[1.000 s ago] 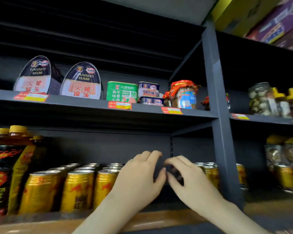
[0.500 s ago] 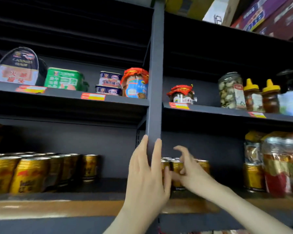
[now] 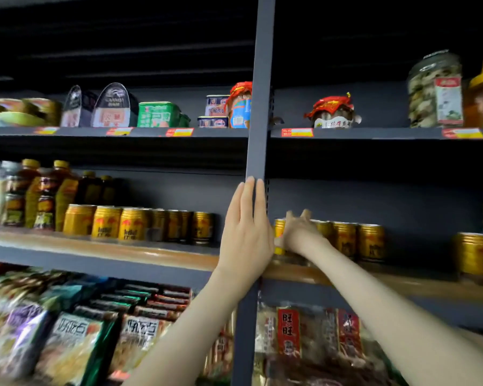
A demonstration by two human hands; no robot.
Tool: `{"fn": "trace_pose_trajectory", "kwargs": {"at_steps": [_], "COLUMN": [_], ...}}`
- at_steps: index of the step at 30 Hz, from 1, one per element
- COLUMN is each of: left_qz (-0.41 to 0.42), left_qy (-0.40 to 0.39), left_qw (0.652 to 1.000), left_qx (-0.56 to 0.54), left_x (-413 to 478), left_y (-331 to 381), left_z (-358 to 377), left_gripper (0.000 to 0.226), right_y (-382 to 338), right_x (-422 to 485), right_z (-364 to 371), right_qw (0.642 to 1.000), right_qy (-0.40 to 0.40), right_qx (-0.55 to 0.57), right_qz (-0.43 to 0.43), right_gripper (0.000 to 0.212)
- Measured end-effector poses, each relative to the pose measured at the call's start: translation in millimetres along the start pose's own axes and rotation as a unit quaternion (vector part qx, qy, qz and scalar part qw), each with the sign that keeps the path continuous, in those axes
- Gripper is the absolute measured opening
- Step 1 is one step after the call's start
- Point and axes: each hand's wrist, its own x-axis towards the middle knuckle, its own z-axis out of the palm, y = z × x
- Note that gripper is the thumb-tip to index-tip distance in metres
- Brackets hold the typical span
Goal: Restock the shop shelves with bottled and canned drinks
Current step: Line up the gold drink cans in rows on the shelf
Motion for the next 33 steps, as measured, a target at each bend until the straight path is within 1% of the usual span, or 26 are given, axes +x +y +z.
{"fn": "trace_pose_trajectory", "kwargs": {"at_steps": [2, 5, 8, 11, 12, 14, 17, 18, 20, 22, 24, 26, 27, 28, 30, 33], "left_qz": [-0.021, -0.056, -0.053, -0.044, -0.049, -0.068, -0.085, -0.087, -0.091, -0.086, -0.083, -0.108, -0.126, -0.143, -0.181, -0.229], "left_qy": [-0.024, -0.068, -0.070, -0.070, -0.063, -0.033, 0.004, 0.006, -0.007, -0.029, -0.057, -0.136, -0.186, -0.227, -0.288, -0.344], "left_qw": [0.999, 0.996, 0.996, 0.997, 0.997, 0.996, 0.985, 0.977, 0.954, 0.927, 0.898, 0.852, 0.829, 0.815, 0.802, 0.777], "left_qx": [-0.006, -0.001, 0.005, 0.000, -0.010, -0.051, -0.150, -0.194, -0.287, -0.364, -0.428, -0.493, -0.512, -0.514, -0.492, -0.474], "left_x": [-2, -8, -10, -9, -10, -12, -20, -26, -40, -57, -79, -104, -118, -133, -170, -221], "left_y": [5, 7, 6, 6, 7, 10, 23, 27, 35, 36, 30, 17, 8, -2, -25, -63], "left_z": [2, 11, 16, 15, 14, 10, -2, -9, -26, -44, -62, -79, -85, -90, -91, -91], "left_gripper": [0.055, 0.060, 0.059, 0.060, 0.061, 0.056, 0.065, 0.068, 0.075, 0.082, 0.087, 0.091, 0.091, 0.092, 0.093, 0.090], "right_y": [-2, -3, -2, 6, 9, 14, 23, 24, 26, 22, 13, 1, -5, -13, -31, -63], "right_x": [-6, -8, -7, -13, -18, -32, -68, -84, -120, -158, -189, -209, -215, -220, -226, -235], "right_z": [2, 1, -2, -3, -4, -6, -15, -17, -15, -6, 9, 33, 48, 65, 100, 153], "right_qw": [1.000, 0.997, 0.991, 0.978, 0.971, 0.948, 0.908, 0.894, 0.874, 0.873, 0.892, 0.908, 0.908, 0.907, 0.907, 0.900], "right_qy": [0.019, 0.033, 0.049, 0.078, 0.108, 0.195, 0.314, 0.340, 0.363, 0.349, 0.295, 0.221, 0.189, 0.162, 0.119, 0.061], "right_qx": [0.015, 0.062, 0.120, 0.192, 0.210, 0.239, 0.253, 0.265, 0.294, 0.308, 0.313, 0.337, 0.362, 0.382, 0.401, 0.431], "right_qz": [-0.002, -0.008, -0.027, -0.028, -0.039, -0.075, -0.115, -0.120, -0.134, -0.145, -0.138, -0.113, -0.093, -0.073, -0.049, -0.038], "right_gripper": [0.077, 0.077, 0.071, 0.073, 0.069, 0.057, 0.048, 0.047, 0.047, 0.047, 0.049, 0.049, 0.049, 0.049, 0.050, 0.060]}}
